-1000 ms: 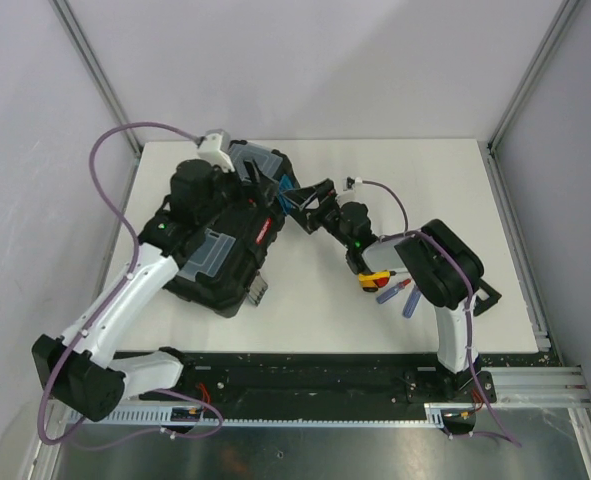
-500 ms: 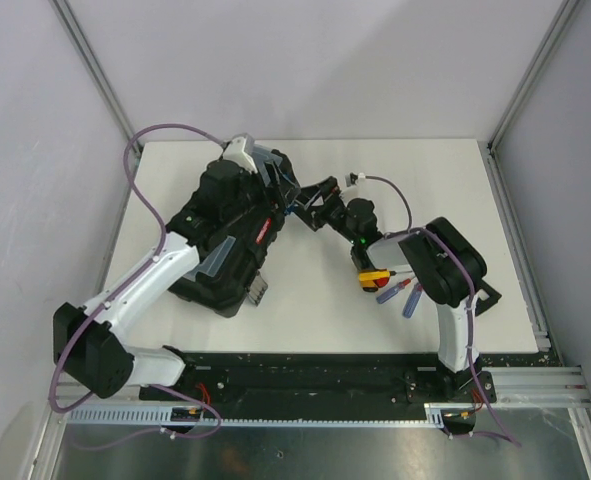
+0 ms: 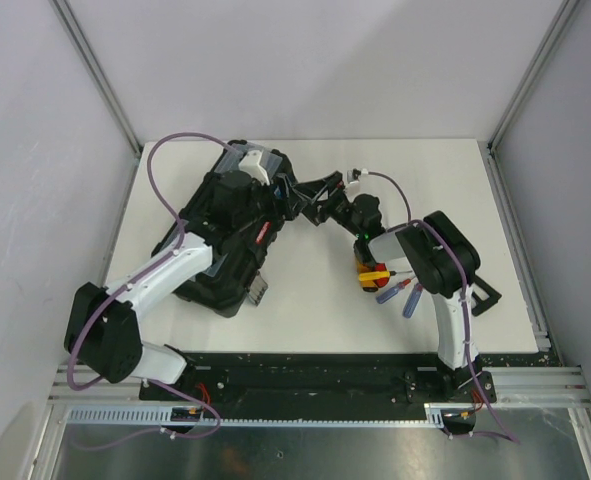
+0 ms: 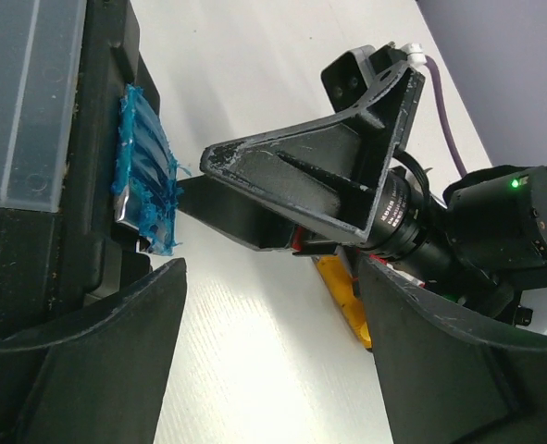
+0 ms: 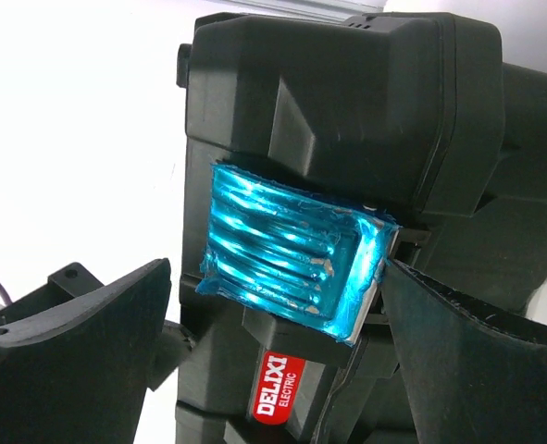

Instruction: Pack the tool kit

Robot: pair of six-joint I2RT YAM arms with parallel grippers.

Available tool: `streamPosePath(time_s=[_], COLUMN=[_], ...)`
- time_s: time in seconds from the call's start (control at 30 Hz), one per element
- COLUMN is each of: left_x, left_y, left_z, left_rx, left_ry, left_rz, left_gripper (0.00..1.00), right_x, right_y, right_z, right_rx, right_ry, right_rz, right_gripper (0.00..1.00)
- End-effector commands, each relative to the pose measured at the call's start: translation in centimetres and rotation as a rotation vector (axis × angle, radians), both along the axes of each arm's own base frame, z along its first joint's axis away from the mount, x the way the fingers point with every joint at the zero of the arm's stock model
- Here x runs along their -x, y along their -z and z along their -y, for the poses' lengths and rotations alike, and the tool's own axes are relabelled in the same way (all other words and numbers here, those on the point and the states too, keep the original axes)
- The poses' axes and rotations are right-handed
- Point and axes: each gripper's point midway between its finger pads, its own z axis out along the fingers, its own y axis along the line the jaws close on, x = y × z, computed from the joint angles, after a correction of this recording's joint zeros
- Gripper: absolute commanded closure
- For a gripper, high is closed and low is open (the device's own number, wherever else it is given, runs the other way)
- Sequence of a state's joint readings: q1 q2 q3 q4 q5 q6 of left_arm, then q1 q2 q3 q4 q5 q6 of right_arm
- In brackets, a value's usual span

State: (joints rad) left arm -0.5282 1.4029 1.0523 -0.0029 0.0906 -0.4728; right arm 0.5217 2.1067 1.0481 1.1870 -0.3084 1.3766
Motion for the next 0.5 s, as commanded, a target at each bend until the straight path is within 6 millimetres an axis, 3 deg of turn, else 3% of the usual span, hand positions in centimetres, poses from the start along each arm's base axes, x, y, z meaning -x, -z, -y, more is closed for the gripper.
streamPosePath(time_s=[0.0,0.17,0.47], left_x=[-0.6,-1.1,-1.6], left_y=[-1.4,-0.5,0.0], left_z=[0.5,0.4,-1.2], left_rx=[0.021,0.029,-0.018], left_ry=[0.019,-0.006,-0.226], left_rz=[0.111,0.121,0.116], left_gripper=[0.19,0.19,0.19], right_x=[-0.3,-0.6,-1.3], right_y=[-7.6,-7.6,-7.4], right_z=[1.2,1.5,2.0], right_rx=[-0.195,-0.264,-0.322], right_ry=[-0.001,-0.014,-0.003], right_rz=[0.175,0.117,0.039], right_gripper=[0.01,0.01,0.01])
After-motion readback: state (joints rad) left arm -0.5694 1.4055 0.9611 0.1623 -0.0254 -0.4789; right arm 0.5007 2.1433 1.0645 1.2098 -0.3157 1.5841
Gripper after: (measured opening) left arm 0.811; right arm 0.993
